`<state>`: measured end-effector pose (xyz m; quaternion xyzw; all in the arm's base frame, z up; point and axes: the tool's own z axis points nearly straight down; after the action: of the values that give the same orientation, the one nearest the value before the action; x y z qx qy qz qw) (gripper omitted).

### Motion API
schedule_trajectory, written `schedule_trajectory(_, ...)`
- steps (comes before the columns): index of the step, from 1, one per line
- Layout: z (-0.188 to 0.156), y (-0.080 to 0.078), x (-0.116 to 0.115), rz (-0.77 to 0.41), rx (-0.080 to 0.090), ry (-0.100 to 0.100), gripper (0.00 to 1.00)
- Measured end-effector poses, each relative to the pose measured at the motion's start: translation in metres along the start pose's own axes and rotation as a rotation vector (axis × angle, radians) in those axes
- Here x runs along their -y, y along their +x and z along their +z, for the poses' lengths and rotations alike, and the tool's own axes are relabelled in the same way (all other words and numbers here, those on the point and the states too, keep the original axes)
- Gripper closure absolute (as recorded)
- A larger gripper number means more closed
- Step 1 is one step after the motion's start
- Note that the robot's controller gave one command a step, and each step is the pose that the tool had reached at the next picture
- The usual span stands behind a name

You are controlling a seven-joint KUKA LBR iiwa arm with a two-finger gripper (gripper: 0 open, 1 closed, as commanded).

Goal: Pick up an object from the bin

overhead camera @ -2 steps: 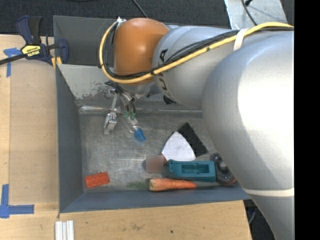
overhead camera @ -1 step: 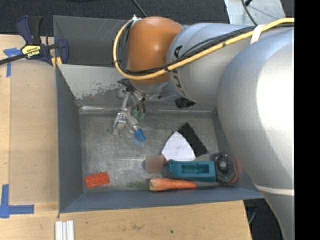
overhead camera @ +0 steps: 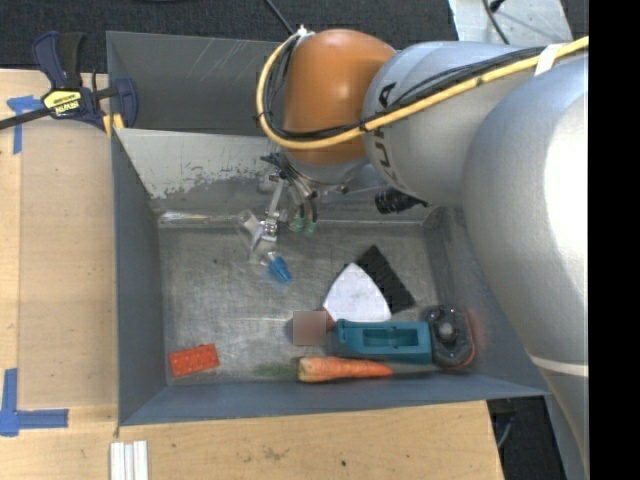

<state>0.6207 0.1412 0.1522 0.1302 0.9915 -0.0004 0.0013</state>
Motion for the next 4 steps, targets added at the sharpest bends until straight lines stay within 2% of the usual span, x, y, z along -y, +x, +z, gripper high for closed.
schedule_trajectory(1, 0.001, 0.0, 0.009, -0.287, -0.002, -0.001, 0.0)
schedule_trajectory(2, 0.046, -0.006, 0.02, -0.035, 0.005, -0.004, 0.0)
schedule_trajectory(3, 0.024, -0.001, 0.039, 0.017, -0.012, 0.004, 0.0)
schedule_trajectory(4, -0.044, -0.007, 0.05, -0.004, -0.001, -0.001, 0.0)
